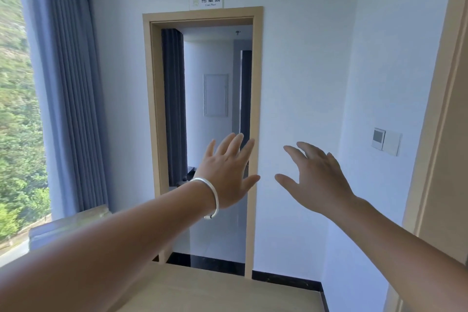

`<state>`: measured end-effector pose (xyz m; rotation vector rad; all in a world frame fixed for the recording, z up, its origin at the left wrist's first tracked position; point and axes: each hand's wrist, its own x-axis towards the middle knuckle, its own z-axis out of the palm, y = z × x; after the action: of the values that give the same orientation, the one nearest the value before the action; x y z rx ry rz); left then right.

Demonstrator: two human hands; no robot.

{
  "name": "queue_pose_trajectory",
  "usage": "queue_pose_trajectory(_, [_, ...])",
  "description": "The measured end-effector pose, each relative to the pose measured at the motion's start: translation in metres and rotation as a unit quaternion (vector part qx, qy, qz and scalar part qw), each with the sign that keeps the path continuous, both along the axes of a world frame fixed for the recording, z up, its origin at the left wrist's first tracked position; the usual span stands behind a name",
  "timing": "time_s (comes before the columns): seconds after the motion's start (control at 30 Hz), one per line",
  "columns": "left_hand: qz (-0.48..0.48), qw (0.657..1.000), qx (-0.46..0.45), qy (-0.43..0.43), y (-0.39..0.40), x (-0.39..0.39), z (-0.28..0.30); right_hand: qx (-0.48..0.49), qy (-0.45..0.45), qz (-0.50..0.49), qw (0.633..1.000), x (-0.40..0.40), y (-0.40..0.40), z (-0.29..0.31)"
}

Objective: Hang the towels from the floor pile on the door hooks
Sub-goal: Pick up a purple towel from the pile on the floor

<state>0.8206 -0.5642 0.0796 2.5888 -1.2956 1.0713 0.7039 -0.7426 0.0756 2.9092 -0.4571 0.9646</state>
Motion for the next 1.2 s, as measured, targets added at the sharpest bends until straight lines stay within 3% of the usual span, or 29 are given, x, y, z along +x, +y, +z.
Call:
queue_pose_trajectory(0.47, [0.011,1.0,0.01,0.019,-0.093,0.17,-0.016,-0.006,0.019,0.015,1.0,0.177,-0.096,-0.019])
queue_pose_trajectory(0.77, [0.022,1.0,-0.004,0.022,-0.135,0.35,-0.018,-0.013,0.03,0.028,0.999,0.359,-0.138,-0.012])
queue_pose_trajectory(1.2, [0.124,0.991,-0.014,0.043,-0.111,0.566,-0.044,-0.021,0.047,0.122,0.991,0.607,-0.134,-0.03])
